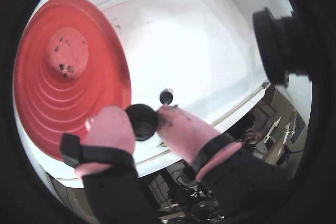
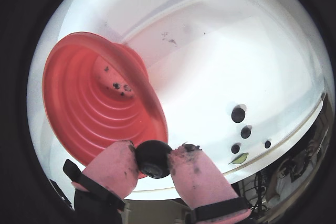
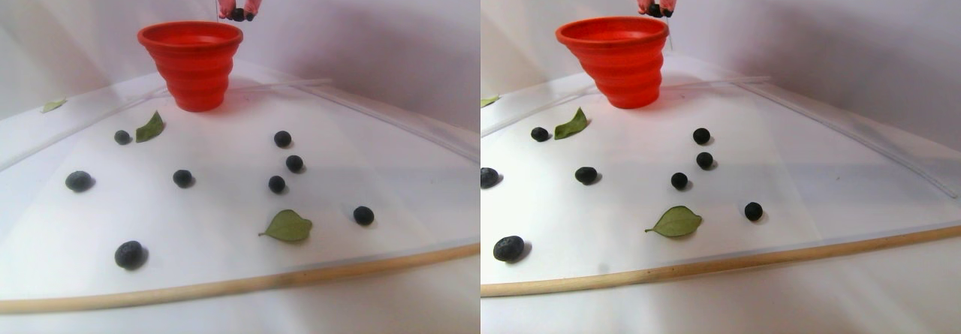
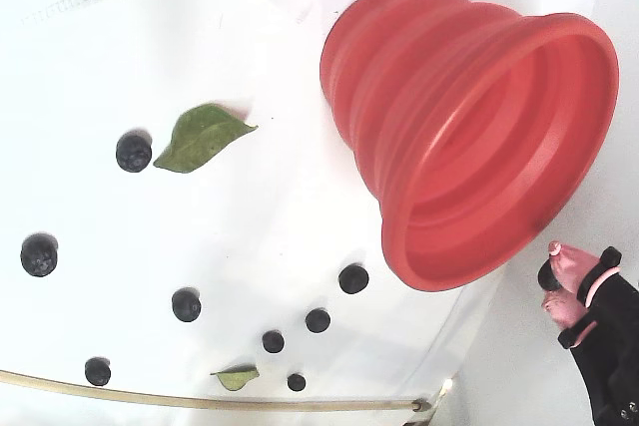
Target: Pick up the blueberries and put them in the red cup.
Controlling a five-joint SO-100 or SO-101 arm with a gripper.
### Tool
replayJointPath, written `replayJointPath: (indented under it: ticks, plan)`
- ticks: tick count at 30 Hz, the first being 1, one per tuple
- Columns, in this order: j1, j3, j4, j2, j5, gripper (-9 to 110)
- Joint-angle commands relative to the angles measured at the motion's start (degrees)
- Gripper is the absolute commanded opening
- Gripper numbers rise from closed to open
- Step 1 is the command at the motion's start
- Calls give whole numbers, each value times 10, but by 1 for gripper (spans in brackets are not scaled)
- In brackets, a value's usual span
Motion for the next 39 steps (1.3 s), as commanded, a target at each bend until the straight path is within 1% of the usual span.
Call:
replayJointPath:
  ticks: [1, 6, 13, 18, 26, 39]
  plan:
    - [-8, -66, 8, 31, 2, 10]
    - [-33, -79, 4, 12, 9, 11]
    - [-69, -33, -34, 6, 9, 11]
    - [-93, -29, -45, -25, 16, 11]
    - [-91, -9, -47, -18, 9, 18]
    - [-47, -52, 16, -7, -15, 16]
